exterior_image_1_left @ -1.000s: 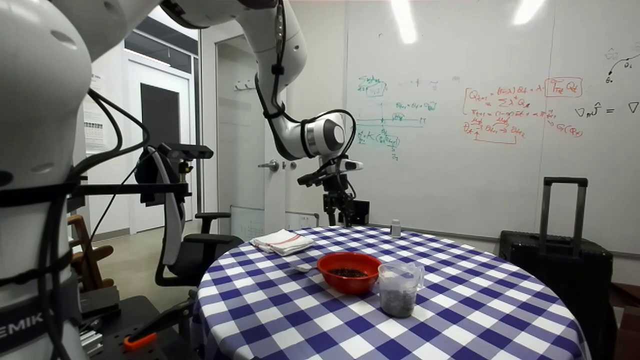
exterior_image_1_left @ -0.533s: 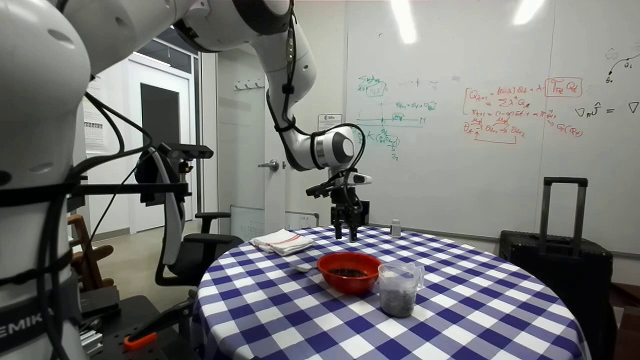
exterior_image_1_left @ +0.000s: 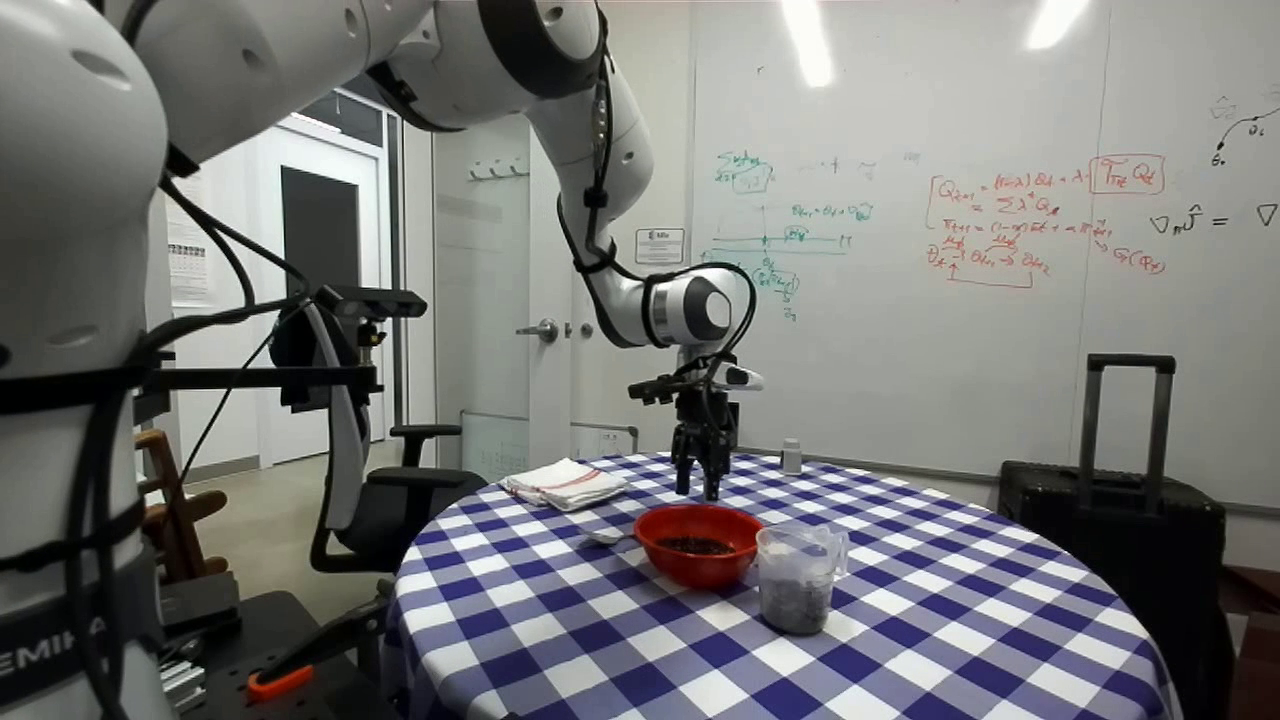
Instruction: Use the spoon to scoop beams and transfer them to the jug
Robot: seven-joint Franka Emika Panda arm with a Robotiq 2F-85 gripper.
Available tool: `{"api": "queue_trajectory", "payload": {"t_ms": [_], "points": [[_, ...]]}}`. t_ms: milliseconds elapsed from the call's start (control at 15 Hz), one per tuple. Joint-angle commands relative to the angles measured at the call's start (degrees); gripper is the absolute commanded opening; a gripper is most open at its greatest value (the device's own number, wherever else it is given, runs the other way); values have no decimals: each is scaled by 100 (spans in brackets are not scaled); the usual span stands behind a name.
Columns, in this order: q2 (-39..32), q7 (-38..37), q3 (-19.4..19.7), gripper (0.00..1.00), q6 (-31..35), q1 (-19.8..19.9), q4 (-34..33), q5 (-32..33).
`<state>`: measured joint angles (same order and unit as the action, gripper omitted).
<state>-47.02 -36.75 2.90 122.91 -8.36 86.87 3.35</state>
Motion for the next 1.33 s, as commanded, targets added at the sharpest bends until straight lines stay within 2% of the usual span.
{"api": "queue_trajectory", "payload": {"t_ms": [0,600,667,733,800,1133,1267], "points": [[-298,270,-31,100,-347,51,-378,-236],[-646,527,-131,100,-583,-57,-559,-292],[-657,536,-138,75,-614,-58,-589,-297],[-674,555,-144,74,-655,-57,-633,-302],[-684,579,-152,68,-691,-52,-675,-319],[-790,715,-186,27,-917,15,-942,-455],[-852,813,-199,14,-1018,45,-1044,-525]]}}
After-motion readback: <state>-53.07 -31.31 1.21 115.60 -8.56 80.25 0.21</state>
